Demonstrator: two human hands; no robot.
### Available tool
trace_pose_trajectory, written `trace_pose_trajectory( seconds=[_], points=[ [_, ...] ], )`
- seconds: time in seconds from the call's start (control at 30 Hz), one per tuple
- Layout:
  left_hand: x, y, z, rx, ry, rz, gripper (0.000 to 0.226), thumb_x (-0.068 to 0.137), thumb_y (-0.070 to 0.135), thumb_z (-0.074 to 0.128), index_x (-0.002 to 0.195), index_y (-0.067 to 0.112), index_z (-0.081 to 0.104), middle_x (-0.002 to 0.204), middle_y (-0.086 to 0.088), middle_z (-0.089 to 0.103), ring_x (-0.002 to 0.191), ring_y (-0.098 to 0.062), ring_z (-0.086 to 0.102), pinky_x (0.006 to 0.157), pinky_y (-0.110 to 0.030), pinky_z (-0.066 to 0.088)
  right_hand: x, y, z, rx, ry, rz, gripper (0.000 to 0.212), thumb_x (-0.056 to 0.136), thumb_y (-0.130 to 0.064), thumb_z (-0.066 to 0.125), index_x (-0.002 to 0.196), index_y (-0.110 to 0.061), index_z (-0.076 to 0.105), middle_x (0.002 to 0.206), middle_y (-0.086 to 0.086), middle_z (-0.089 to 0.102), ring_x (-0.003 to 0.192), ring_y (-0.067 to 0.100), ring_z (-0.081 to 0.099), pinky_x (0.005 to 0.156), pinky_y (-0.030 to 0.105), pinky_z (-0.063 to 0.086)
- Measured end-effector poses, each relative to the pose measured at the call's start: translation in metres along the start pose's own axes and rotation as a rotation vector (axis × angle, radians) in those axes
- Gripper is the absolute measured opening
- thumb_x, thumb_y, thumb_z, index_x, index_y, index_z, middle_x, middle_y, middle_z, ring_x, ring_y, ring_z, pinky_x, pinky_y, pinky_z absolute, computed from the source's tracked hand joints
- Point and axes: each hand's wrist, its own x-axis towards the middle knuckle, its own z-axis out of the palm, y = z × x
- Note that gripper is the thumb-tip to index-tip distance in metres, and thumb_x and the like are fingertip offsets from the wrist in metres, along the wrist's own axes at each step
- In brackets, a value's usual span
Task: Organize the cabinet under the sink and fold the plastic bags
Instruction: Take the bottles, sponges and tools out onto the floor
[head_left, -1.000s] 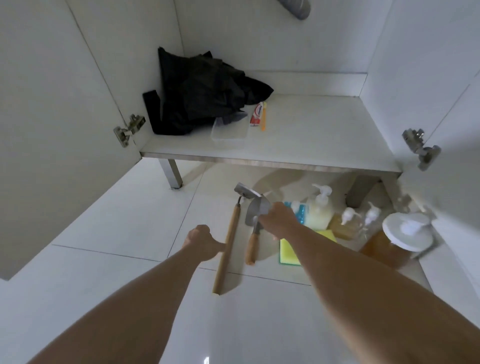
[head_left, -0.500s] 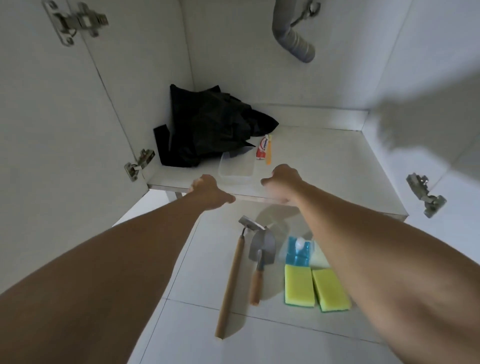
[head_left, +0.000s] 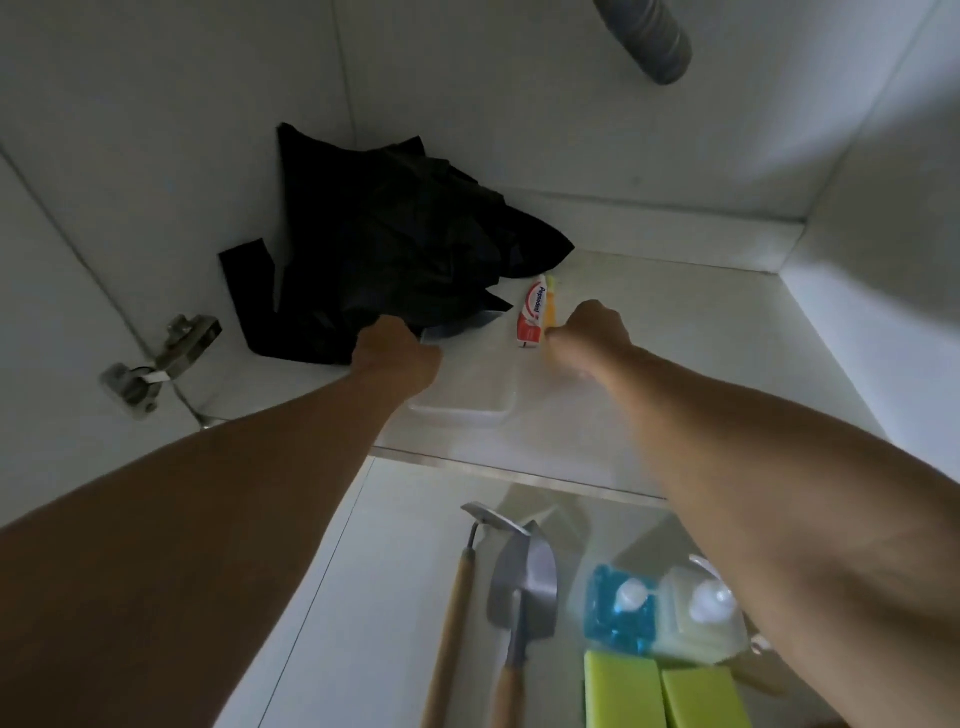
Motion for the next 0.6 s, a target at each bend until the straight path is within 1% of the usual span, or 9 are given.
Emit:
trace_pose_trajectory(
  seconds=[0.03, 0.07, 0.17, 0.23, 0.3, 0.43, 0.53, 0.6],
  points=[
    [0.008, 0.001, 0.005, -0.016, 0.008, -0.01, 0.03, 0.087, 0.034, 0.065, 0.088, 0.006, 0.056, 0.081, -0.007, 0.053, 0.063, -0.015, 0.045, 0.059, -0.026, 0.035, 0.011, 0.0, 0.005, 0.002, 0.023, 0.01, 0.029, 0.088, -0.029, 0.062, 0.108, -0.008, 0.058, 0.106, 0.012, 0.064, 0.096, 0.03, 0.066, 0.066, 0.027, 0.046],
    [0.015, 0.002, 0.01, -0.028, 0.01, -0.016, 0.03, 0.086, 0.034, 0.066, 0.093, 0.005, 0.059, 0.085, -0.008, 0.056, 0.065, -0.015, 0.047, 0.058, -0.026, 0.036, 0.021, -0.001, 0.009, 0.005, 0.047, 0.015, 0.034, 0.088, -0.031, 0.062, 0.113, -0.008, 0.058, 0.111, 0.012, 0.064, 0.099, 0.029, 0.064, 0.069, 0.028, 0.045],
    [0.027, 0.002, 0.025, -0.071, 0.013, -0.066, 0.035, 0.086, 0.029, 0.066, 0.108, 0.002, 0.062, 0.1, -0.012, 0.062, 0.082, -0.023, 0.055, 0.068, -0.027, 0.039, 0.047, -0.006, 0.022, 0.006, 0.089, 0.015, 0.041, 0.089, -0.04, 0.061, 0.116, -0.009, 0.058, 0.116, 0.011, 0.063, 0.104, 0.027, 0.062, 0.071, 0.027, 0.041],
    [0.032, 0.002, 0.034, -0.09, 0.027, -0.096, 0.032, 0.087, 0.026, 0.064, 0.107, 0.001, 0.062, 0.104, -0.013, 0.064, 0.089, -0.027, 0.06, 0.068, -0.028, 0.041, 0.058, -0.011, 0.03, -0.012, 0.095, 0.004, 0.05, 0.088, -0.048, 0.061, 0.12, -0.009, 0.056, 0.118, 0.011, 0.062, 0.107, 0.027, 0.061, 0.075, 0.029, 0.044],
    [0.037, 0.001, 0.039, -0.086, 0.039, -0.105, 0.029, 0.086, 0.024, 0.062, 0.103, 0.001, 0.064, 0.103, -0.015, 0.066, 0.09, -0.031, 0.063, 0.066, -0.03, 0.043, 0.066, -0.016, 0.037, -0.025, 0.109, -0.012, 0.061, 0.086, -0.054, 0.063, 0.124, -0.008, 0.053, 0.121, 0.012, 0.06, 0.112, 0.028, 0.059, 0.085, 0.033, 0.046],
    [0.04, 0.001, 0.041, -0.104, 0.04, -0.114, 0.028, 0.084, 0.022, 0.061, 0.102, 0.001, 0.067, 0.102, -0.016, 0.066, 0.091, -0.032, 0.064, 0.066, -0.03, 0.043, 0.073, -0.021, 0.039, -0.013, 0.091, 0.015, 0.063, 0.083, -0.048, 0.071, 0.127, -0.009, 0.051, 0.126, 0.012, 0.059, 0.117, 0.027, 0.057, 0.089, 0.031, 0.045],
    [0.04, -0.001, 0.041, -0.125, 0.043, -0.114, 0.029, 0.084, 0.022, 0.061, 0.103, 0.0, 0.066, 0.104, -0.018, 0.066, 0.092, -0.034, 0.064, 0.067, -0.031, 0.044, 0.076, -0.022, 0.033, 0.017, 0.042, 0.065, 0.066, 0.081, -0.044, 0.075, 0.13, -0.009, 0.048, 0.126, 0.011, 0.059, 0.114, 0.026, 0.059, 0.082, 0.029, 0.045],
    [0.04, -0.001, 0.041, -0.132, 0.035, -0.112, 0.028, 0.086, 0.021, 0.061, 0.104, 0.0, 0.066, 0.105, -0.019, 0.066, 0.091, -0.033, 0.063, 0.067, -0.031, 0.044, 0.079, -0.021, 0.027, 0.051, 0.008, 0.108, 0.065, 0.079, -0.039, 0.077, 0.129, -0.008, 0.048, 0.125, 0.011, 0.06, 0.111, 0.026, 0.061, 0.082, 0.032, 0.048]
  ],
)
